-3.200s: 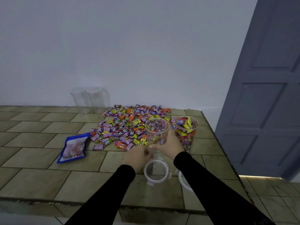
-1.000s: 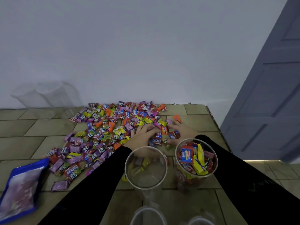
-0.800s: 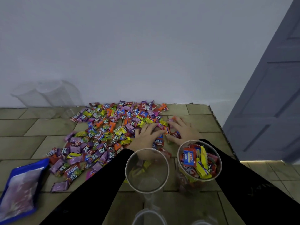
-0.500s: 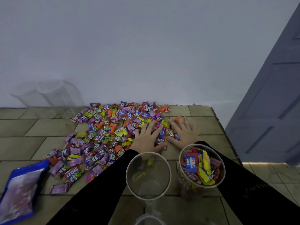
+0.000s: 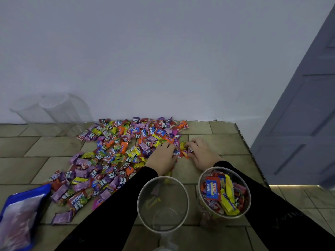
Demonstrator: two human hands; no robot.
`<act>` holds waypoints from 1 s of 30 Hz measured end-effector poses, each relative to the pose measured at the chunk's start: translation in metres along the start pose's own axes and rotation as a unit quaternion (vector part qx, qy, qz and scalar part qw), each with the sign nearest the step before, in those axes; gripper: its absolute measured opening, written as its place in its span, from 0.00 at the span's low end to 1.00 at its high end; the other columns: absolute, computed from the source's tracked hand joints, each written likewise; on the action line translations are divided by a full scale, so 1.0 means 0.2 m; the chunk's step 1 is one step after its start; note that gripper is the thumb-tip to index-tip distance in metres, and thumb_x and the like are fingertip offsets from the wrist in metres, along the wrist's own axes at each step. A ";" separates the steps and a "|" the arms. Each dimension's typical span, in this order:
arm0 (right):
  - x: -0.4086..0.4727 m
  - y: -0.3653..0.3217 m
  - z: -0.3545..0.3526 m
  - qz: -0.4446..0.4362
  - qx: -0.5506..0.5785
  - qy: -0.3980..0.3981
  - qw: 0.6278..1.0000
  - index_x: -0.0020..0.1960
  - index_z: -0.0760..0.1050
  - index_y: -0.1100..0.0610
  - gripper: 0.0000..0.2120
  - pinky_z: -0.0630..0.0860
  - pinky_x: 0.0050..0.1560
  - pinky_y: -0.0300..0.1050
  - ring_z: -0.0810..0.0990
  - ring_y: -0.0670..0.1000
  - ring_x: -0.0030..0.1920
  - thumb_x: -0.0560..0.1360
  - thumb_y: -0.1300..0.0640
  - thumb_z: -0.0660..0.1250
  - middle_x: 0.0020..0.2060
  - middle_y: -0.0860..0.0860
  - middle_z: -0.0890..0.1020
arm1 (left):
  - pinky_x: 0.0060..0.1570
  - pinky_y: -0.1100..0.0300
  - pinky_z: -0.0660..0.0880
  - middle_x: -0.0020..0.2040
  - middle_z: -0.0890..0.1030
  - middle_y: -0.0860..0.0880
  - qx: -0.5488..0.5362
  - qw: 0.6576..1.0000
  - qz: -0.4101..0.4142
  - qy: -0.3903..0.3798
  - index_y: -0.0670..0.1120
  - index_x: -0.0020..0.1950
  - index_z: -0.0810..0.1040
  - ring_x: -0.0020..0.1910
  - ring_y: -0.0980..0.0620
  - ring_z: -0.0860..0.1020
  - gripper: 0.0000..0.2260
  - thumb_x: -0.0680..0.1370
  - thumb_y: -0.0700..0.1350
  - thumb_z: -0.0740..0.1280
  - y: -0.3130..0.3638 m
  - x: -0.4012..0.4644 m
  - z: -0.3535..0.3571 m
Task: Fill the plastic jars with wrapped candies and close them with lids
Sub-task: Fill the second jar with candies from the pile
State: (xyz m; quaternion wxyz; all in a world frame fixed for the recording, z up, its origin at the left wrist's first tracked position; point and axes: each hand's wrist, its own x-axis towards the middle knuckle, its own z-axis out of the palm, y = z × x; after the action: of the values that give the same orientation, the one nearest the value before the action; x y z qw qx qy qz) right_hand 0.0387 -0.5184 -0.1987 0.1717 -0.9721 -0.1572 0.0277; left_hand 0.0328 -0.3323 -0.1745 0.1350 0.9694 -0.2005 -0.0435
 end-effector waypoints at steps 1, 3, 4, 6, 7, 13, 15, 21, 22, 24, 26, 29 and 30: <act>0.00 0.00 -0.01 0.004 0.019 -0.011 1.000 0.68 0.67 0.53 0.17 0.64 0.64 0.43 0.67 0.51 0.63 0.80 0.55 0.59 0.65 0.53 0.66 | 0.59 0.56 0.68 0.62 0.70 0.45 -0.007 1.000 -0.002 0.004 0.45 0.66 0.69 0.60 0.46 0.70 0.14 0.82 0.47 0.59 0.00 0.00 -0.01; -0.01 -0.02 -0.02 0.003 0.039 -0.020 0.999 0.67 0.68 0.53 0.16 0.64 0.63 0.39 0.68 0.50 0.62 0.80 0.59 0.61 0.64 0.52 0.66 | 0.57 0.57 0.68 0.62 0.70 0.46 -0.029 1.000 -0.006 0.007 0.44 0.64 0.71 0.58 0.47 0.72 0.12 0.82 0.44 0.60 0.00 -0.01 -0.02; -0.01 -0.02 -0.02 -0.001 0.042 -0.020 0.999 0.67 0.68 0.53 0.17 0.65 0.62 0.39 0.69 0.50 0.61 0.79 0.61 0.62 0.64 0.52 0.67 | 0.56 0.57 0.69 0.61 0.70 0.46 -0.039 0.999 -0.007 0.006 0.44 0.64 0.71 0.58 0.47 0.72 0.11 0.81 0.43 0.60 -0.01 -0.01 -0.03; -0.02 -0.02 -0.02 -0.007 0.049 -0.024 0.998 0.67 0.69 0.53 0.19 0.66 0.60 0.37 0.70 0.49 0.60 0.77 0.63 0.62 0.63 0.52 0.69 | 0.57 0.57 0.70 0.60 0.71 0.46 -0.054 0.998 -0.010 0.006 0.45 0.61 0.73 0.57 0.47 0.73 0.10 0.81 0.41 0.61 -0.02 -0.02 -0.03; -0.02 -0.03 -0.02 -0.009 0.058 -0.024 0.998 0.66 0.69 0.53 0.18 0.66 0.59 0.36 0.70 0.47 0.59 0.77 0.64 0.62 0.62 0.52 0.69 | 0.57 0.57 0.70 0.60 0.72 0.46 -0.060 0.998 -0.011 0.008 0.45 0.61 0.74 0.57 0.47 0.73 0.09 0.80 0.41 0.61 -0.03 -0.02 -0.04; -0.04 -0.06 -0.08 0.014 0.153 0.014 0.988 0.62 0.73 0.55 0.14 0.69 0.57 0.35 0.71 0.43 0.54 0.79 0.67 0.57 0.58 0.52 0.75 | 0.52 0.62 0.66 0.56 0.73 0.48 -0.116 0.992 -0.026 0.041 0.47 0.56 0.75 0.56 0.49 0.72 0.07 0.79 0.40 0.62 -0.03 -0.05 -0.07; -0.05 -0.07 -0.12 0.028 0.182 0.032 0.982 0.63 0.72 0.56 0.14 0.68 0.51 0.34 0.74 0.47 0.54 0.80 0.66 0.56 0.57 0.52 0.76 | 0.51 0.62 0.65 0.53 0.72 0.49 -0.137 0.989 -0.030 0.049 0.48 0.55 0.75 0.54 0.50 0.71 0.06 0.80 0.40 0.62 -0.03 -0.07 -0.08; -0.11 -0.11 -0.26 0.025 0.243 0.105 0.964 0.61 0.72 0.56 0.12 0.67 0.42 0.36 0.76 0.50 0.46 0.81 0.66 0.56 0.50 0.52 0.77 | 0.47 0.62 0.64 0.51 0.72 0.48 -0.179 0.979 -0.049 0.088 0.46 0.53 0.74 0.49 0.49 0.71 0.04 0.80 0.41 0.62 -0.02 -0.11 -0.15; -0.11 -0.12 -0.29 0.020 0.243 0.117 0.963 0.61 0.72 0.56 0.12 0.65 0.39 0.36 0.74 0.49 0.42 0.81 0.66 0.56 0.47 0.49 0.76 | 0.48 0.62 0.65 0.52 0.72 0.48 -0.188 0.976 -0.052 0.097 0.46 0.54 0.74 0.49 0.50 0.72 0.04 0.81 0.42 0.62 -0.02 -0.12 -0.17; -0.13 -0.14 -0.35 0.006 0.240 0.134 0.962 0.62 0.71 0.55 0.13 0.64 0.38 0.39 0.71 0.48 0.37 0.81 0.65 0.56 0.40 0.47 0.73 | 0.48 0.63 0.65 0.53 0.72 0.49 -0.207 0.970 -0.058 0.114 0.48 0.54 0.74 0.48 0.52 0.72 0.04 0.81 0.44 0.62 -0.01 -0.13 -0.21; -0.16 -0.15 -0.41 0.001 0.234 0.139 0.962 0.65 0.68 0.51 0.15 0.63 0.36 0.37 0.67 0.43 0.31 0.81 0.64 0.56 0.34 0.44 0.69 | 0.47 0.63 0.66 0.53 0.73 0.49 -0.225 0.963 -0.060 0.133 0.50 0.54 0.74 0.45 0.55 0.72 0.04 0.81 0.45 0.62 0.00 -0.16 -0.27; -0.19 -0.20 -0.50 -0.002 0.218 0.134 0.967 0.69 0.64 0.48 0.17 0.65 0.35 0.37 0.66 0.45 0.29 0.82 0.61 0.56 0.33 0.45 0.70 | 0.41 0.66 0.66 0.49 0.73 0.49 -0.237 0.956 -0.052 0.166 0.49 0.54 0.75 0.40 0.59 0.70 0.04 0.81 0.46 0.63 0.03 -0.20 -0.34; -0.19 -0.23 -0.53 -0.006 0.211 0.136 0.968 0.70 0.63 0.49 0.18 0.66 0.37 0.40 0.67 0.46 0.29 0.82 0.61 0.56 0.35 0.48 0.72 | 0.38 0.68 0.65 0.48 0.73 0.50 -0.244 0.953 -0.046 0.175 0.49 0.54 0.75 0.38 0.59 0.70 0.04 0.81 0.46 0.63 0.04 -0.22 -0.37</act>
State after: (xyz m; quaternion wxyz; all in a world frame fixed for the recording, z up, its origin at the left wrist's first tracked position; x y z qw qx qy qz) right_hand -0.0003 -0.5241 -0.0844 0.3927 -0.9076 -0.1290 -0.0737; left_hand 0.0002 -0.3044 -0.1007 0.3985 0.9073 -0.1123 0.0732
